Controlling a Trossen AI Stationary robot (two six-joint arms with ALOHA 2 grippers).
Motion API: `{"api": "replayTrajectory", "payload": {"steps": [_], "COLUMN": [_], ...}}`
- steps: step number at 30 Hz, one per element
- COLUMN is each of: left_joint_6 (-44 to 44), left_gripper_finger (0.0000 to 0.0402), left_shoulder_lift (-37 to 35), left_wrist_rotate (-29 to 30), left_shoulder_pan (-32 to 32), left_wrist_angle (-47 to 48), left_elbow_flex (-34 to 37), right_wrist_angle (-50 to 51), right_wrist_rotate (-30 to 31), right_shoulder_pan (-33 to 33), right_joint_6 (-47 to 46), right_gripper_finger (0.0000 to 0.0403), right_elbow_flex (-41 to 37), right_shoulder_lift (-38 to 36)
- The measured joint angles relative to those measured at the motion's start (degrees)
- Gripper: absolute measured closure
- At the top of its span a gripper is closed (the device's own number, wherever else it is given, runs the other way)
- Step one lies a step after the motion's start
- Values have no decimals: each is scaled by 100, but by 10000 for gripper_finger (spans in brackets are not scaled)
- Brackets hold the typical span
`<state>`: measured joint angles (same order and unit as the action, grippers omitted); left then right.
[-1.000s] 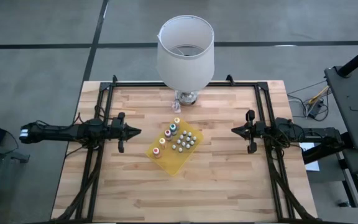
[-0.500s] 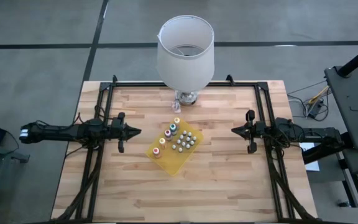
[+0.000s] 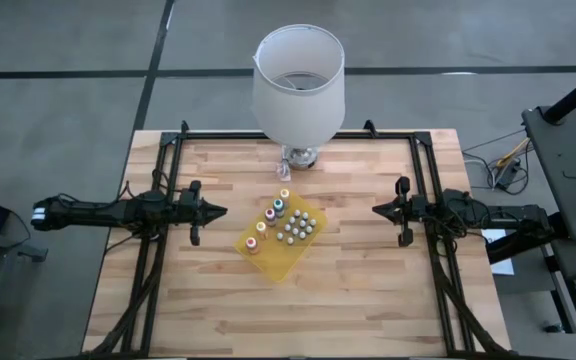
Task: Pick & Place food coloring
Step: Return to Home Position
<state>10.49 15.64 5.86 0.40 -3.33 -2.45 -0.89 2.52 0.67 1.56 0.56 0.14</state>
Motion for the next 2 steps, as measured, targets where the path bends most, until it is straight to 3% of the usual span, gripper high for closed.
{"api": "replayTrajectory", "payload": {"steps": [2], "left_joint_6": [0], "left_gripper_finger": [401], "left_shoulder_lift": [-1], "left_wrist_rotate": [-1], "left_shoulder_pan": [0], "left_wrist_angle": [-1], "left_elbow_flex": [1], "right_wrist_angle": [0], "right_wrist_rotate": [0], "right_shoulder_pan": [0], "right_joint_6": [9], "right_gripper_finger": [394], "right_elbow_flex": [0], "right_shoulder_lift": [0]}}
